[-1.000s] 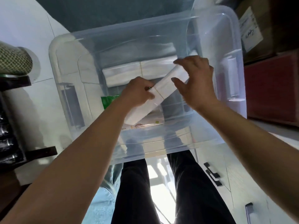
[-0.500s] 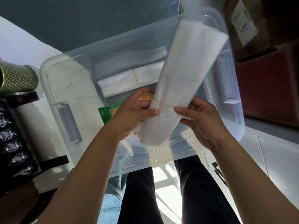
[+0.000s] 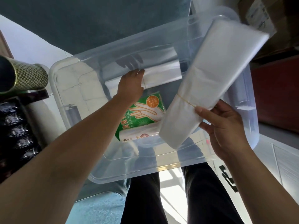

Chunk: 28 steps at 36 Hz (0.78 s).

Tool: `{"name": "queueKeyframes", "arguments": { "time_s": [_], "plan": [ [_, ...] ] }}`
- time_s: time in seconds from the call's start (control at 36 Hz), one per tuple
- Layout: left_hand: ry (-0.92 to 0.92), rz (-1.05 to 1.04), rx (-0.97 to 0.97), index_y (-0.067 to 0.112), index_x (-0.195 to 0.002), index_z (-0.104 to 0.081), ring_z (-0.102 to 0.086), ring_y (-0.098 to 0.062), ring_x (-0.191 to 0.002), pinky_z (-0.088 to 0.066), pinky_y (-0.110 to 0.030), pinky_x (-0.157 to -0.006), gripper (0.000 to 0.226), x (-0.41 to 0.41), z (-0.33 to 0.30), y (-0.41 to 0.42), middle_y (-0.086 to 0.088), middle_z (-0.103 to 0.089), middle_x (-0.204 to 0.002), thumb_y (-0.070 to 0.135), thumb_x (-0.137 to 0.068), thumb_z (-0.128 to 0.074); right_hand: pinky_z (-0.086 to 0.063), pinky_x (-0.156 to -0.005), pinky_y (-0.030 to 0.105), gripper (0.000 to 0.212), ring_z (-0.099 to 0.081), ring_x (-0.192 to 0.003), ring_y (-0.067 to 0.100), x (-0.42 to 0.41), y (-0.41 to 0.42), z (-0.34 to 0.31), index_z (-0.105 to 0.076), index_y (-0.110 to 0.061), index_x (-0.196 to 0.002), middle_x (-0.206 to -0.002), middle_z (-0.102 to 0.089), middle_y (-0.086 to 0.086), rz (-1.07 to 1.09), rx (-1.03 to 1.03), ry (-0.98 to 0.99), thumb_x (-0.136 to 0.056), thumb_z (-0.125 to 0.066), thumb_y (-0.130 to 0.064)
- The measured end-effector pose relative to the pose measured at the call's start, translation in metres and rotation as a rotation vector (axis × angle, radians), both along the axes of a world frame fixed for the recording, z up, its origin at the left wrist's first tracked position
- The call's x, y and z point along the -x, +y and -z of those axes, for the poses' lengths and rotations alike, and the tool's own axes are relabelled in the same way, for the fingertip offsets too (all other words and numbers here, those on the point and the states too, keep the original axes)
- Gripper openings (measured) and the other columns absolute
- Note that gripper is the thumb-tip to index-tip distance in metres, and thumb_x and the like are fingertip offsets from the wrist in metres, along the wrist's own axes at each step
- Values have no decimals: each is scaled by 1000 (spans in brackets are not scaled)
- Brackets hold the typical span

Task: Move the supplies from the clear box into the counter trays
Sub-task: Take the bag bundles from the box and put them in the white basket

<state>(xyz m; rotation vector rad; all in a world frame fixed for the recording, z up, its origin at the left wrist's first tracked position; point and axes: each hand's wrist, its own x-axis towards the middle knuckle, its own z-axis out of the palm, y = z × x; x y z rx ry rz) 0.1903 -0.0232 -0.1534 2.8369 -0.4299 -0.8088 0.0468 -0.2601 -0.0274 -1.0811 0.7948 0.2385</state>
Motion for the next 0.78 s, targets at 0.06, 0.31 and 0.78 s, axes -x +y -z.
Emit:
{"name": "queueKeyframes", "arguments": {
  "time_s": [0.06, 0.31, 0.78],
  "plan": [
    [-1, -5, -38, 7, -148, -36, -47, -34, -131, -39, -42, -107, 73, -1, 9, -3, -15, -46, -148, 16, -84, -71, -58, -78, 33, 35, -71, -104, 23, -1, -3, 4, -72, -16, -113, -111, -75, 3, 2, -8, 7, -79, -75, -6],
    [-10, -97, -207, 15, -146, -36, -42, -36, -128, -35, -44, -105, 77, 1, 31, -11, -17, -45, -139, 9, -80, -73, -58, -81, 35, 36, -70, -106, 22, -1, -6, 13, -72, -19, -113, -114, -74, 2, -26, 4, 24, -78, -76, -11],
    [-141, -152, -19, 18, -133, -48, -62, -29, -76, -40, -33, -64, 52, 39, 14, -25, -8, -63, -89, -5, -87, -50, -58, -82, 35, 36, -70, -106, 23, 0, -8, 5, -71, -14, -115, -115, -74, 3, -11, 26, 35, -81, -72, -2]
  ]
}}
